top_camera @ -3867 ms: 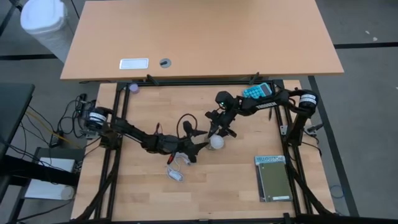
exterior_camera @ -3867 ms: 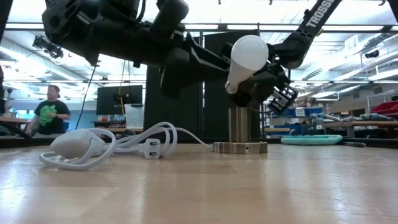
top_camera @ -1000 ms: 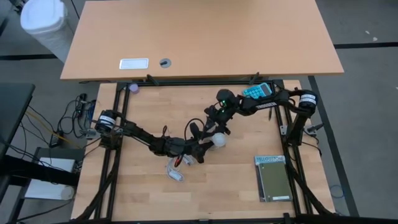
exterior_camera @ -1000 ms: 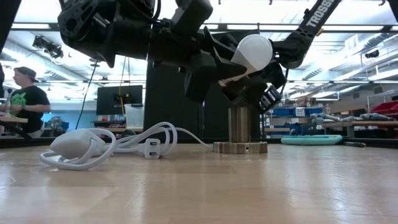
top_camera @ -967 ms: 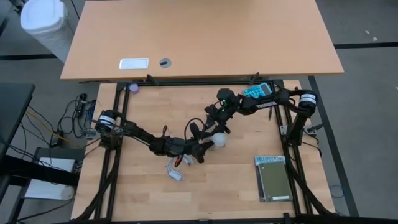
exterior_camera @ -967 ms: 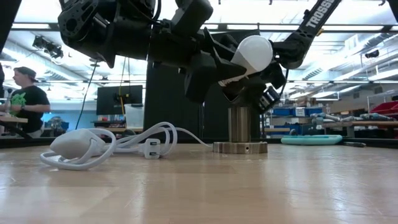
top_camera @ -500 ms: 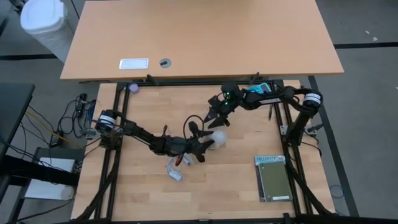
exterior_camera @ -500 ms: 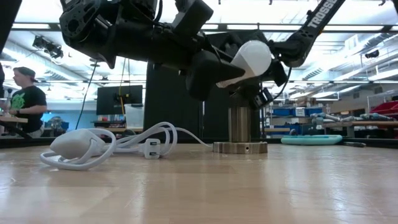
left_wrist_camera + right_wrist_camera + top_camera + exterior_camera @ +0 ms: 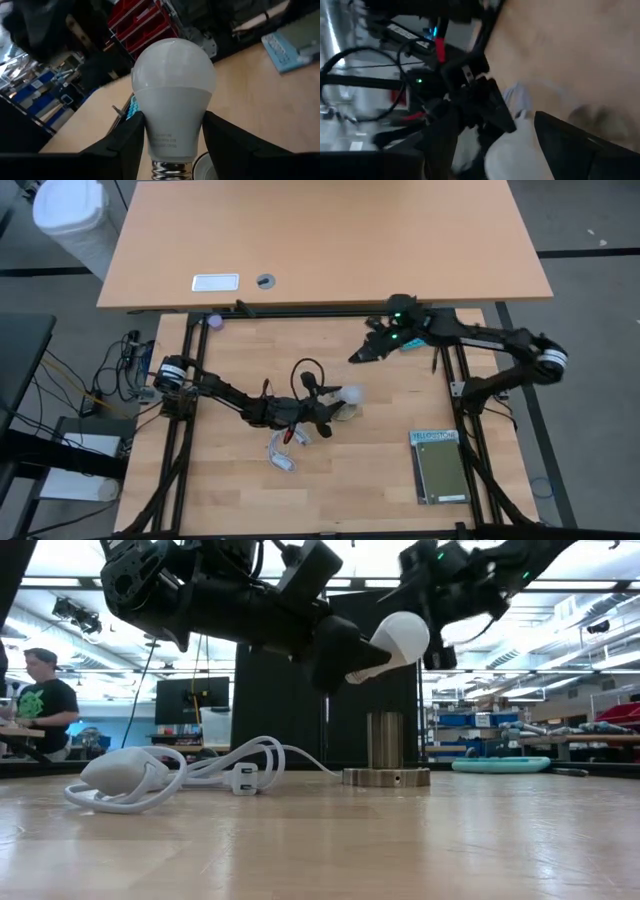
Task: Screw lightbulb
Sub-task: Insert the lightbulb into the socket
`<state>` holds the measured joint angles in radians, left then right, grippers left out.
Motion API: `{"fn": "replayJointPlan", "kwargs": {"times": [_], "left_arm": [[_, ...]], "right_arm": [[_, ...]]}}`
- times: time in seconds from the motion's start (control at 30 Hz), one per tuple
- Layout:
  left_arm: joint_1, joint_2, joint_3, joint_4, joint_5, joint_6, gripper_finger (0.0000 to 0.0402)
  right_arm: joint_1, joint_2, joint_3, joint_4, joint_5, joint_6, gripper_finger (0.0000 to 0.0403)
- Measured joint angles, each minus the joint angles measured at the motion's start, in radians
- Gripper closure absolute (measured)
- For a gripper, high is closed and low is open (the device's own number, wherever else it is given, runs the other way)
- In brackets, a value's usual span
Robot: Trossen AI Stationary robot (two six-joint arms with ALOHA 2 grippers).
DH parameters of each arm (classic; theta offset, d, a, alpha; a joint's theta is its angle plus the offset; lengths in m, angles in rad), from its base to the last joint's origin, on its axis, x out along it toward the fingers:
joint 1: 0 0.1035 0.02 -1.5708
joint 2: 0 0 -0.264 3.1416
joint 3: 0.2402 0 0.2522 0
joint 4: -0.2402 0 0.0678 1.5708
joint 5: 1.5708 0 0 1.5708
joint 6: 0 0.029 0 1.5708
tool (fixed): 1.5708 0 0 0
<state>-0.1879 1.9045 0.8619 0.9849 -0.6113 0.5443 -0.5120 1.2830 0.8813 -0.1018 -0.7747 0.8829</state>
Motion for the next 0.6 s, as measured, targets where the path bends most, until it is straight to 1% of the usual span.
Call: {"fn": "replayJointPlan", "kwargs": {"times": [0.17,0.3,0.4,0.47,0.57,0.6], "left_arm": [[0.0,0.0,0.0,0.029,0.008,-0.055,0.02],[0.005,0.0,0.0,0.063,0.026,-0.12,0.02],[0.012,0.0,0.0,0.101,0.056,-0.182,0.02],[0.017,0.0,0.0,0.132,0.067,-0.21,0.02],[0.025,0.0,0.0,0.165,0.087,-0.258,0.02],[0.028,0.0,0.0,0.175,0.093,-0.275,0.02]], "right_arm": [[0.011,-0.145,0.0,-0.049,0.157,-0.222,0.014],[0.048,-0.228,0.0,-0.053,0.229,-0.421,0.014],[0.087,-0.259,0.003,-0.055,0.278,-0.542,0.014],[0.111,-0.266,0.028,-0.085,0.282,-0.63,0.014],[0.151,-0.258,0.108,-0.193,0.291,-0.78,0.014],[0.165,-0.25,0.145,-0.238,0.308,-0.828,0.014]]}}
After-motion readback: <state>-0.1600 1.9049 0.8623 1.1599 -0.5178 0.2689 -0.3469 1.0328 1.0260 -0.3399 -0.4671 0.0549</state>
